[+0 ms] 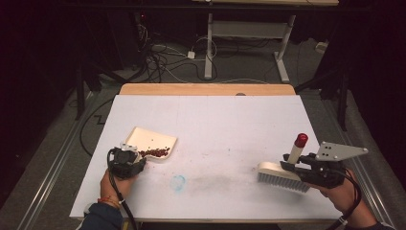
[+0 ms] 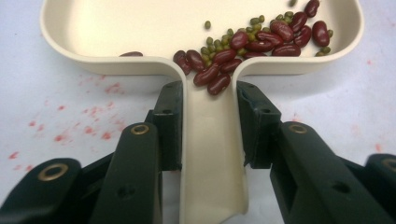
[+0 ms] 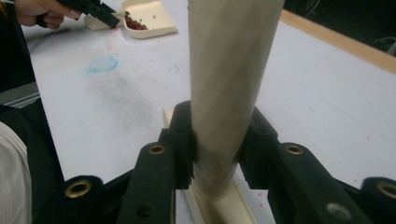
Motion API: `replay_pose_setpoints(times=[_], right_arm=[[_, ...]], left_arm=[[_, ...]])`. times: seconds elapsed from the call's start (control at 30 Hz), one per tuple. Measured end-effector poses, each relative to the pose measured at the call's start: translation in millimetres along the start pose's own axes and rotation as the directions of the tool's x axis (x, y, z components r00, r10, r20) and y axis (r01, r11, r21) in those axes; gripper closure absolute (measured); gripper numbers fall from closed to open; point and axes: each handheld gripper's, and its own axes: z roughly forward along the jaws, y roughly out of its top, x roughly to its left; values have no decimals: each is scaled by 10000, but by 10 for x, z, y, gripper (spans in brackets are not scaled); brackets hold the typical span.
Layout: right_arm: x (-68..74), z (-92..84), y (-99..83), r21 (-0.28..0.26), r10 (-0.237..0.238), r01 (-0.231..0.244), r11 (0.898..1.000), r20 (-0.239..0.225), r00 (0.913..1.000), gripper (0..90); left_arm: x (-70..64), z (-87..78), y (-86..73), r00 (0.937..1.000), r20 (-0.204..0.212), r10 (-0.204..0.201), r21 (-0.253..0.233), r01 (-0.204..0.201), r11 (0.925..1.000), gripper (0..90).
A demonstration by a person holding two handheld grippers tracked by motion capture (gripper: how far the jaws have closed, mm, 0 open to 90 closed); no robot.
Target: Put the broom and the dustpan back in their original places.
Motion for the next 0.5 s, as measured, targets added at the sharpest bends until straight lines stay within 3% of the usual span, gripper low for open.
replay_pose_setpoints(times=[0.13,0.23,0.33,0.5], right_arm=[[-109,105,-16,459,156,-148,9988,-153,9998,705],[-225,181,-18,521,294,-285,9982,-165,9994,702],[-371,253,23,633,550,-573,9963,373,9978,673],[-546,422,81,787,738,-812,9936,929,9929,634]], left_arm=[[-56,18,3,9996,182,-210,-14,210,9998,508],[-106,18,-3,9992,370,-130,5,129,9999,439],[-154,15,-10,9988,393,292,123,-297,9995,417],[-192,-33,-75,9960,739,508,126,-518,9986,381]])
